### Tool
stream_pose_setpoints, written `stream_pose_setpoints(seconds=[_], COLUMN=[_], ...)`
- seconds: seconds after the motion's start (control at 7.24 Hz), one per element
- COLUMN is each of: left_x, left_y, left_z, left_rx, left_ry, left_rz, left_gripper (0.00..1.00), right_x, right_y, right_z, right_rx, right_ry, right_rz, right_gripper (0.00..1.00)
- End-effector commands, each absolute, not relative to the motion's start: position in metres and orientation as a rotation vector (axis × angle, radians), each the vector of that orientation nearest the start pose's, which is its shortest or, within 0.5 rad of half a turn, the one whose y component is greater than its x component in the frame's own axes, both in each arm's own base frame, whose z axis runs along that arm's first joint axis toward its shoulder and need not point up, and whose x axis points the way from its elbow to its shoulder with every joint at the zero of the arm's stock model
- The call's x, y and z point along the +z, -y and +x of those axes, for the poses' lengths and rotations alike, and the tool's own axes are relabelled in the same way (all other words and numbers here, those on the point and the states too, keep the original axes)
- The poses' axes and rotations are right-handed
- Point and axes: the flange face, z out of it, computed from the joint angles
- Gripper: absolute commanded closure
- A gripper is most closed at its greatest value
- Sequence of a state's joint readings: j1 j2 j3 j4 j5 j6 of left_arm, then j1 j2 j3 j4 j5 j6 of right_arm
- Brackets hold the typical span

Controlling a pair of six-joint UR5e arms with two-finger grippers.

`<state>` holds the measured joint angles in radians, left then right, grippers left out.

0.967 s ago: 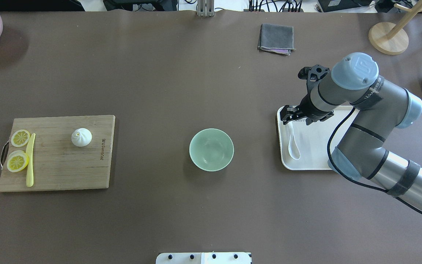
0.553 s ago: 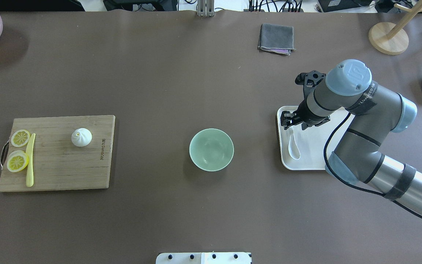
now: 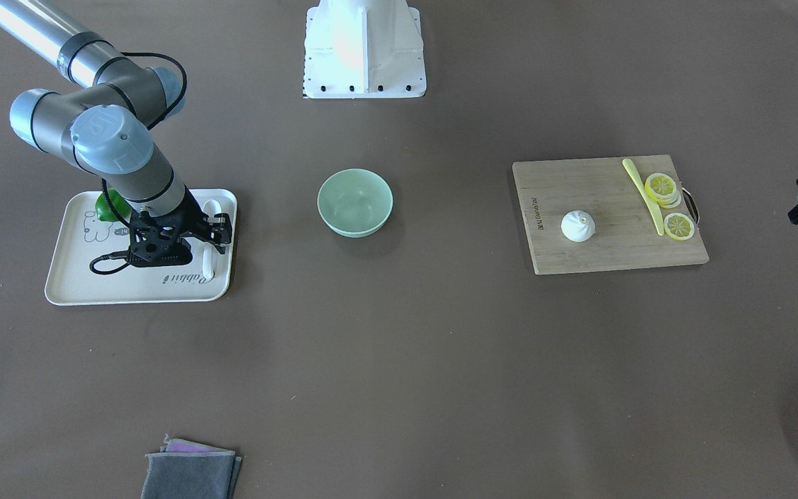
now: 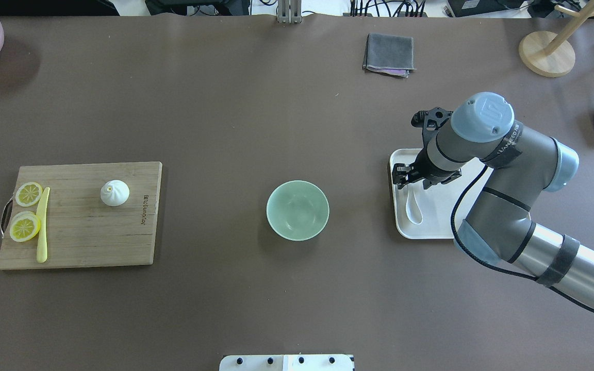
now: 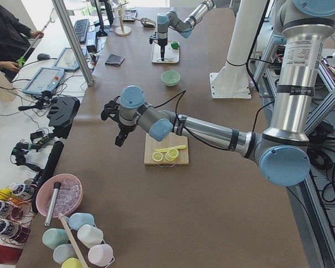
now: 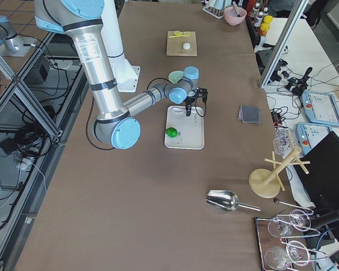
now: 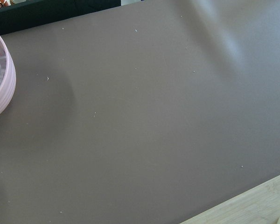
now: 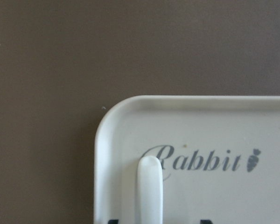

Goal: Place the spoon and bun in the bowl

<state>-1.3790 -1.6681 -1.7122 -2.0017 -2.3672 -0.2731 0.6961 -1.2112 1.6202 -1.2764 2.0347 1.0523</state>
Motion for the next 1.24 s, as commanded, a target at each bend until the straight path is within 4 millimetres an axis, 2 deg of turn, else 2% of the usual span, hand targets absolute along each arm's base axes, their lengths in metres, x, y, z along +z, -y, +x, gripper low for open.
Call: stream_pose_setpoints(seconds=[0.0,0.14,0.41,0.55,0.69,0.83,0.97,1.11], left_x=[0.485,0.484,0.480,0.479,0.473,0.456,0.432,0.429], left_y=[0.545,0.546,0.545,0.545,0.545,0.553,0.553,0.545], left_z=[0.043,0.043,0.043,0.043,0.043,0.055,0.096,0.133], left_rx=[0.192,0.193,0.196,0.197,0.192,0.155,0.163,0.222], left_ry=[-0.891,-0.891,-0.894,-0.894,-0.896,-0.922,-0.955,-0.969], left_rz=[0.438,0.440,0.447,0.450,0.456,0.444,0.420,0.396], left_gripper=[0.02,0.02,0.02,0.02,0.02,0.02,0.02,0.02], right_x=[0.408,0.408,0.405,0.388,0.356,0.314,0.284,0.267], right_y=[0.481,0.481,0.489,0.499,0.505,0.510,0.515,0.516], right_z=[-0.437,-0.436,-0.425,-0.402,-0.377,-0.374,-0.380,-0.386], right_rx=[0.004,0.006,0.022,0.042,0.058,0.066,0.070,0.077], right_ry=[0.821,0.818,0.827,0.859,0.889,0.890,0.887,0.896], right_rz=[0.029,0.028,0.033,0.045,0.032,0.037,0.038,0.039], right_gripper=[0.90,1.00,1.00,1.00,1.00,1.00,1.00,1.00])
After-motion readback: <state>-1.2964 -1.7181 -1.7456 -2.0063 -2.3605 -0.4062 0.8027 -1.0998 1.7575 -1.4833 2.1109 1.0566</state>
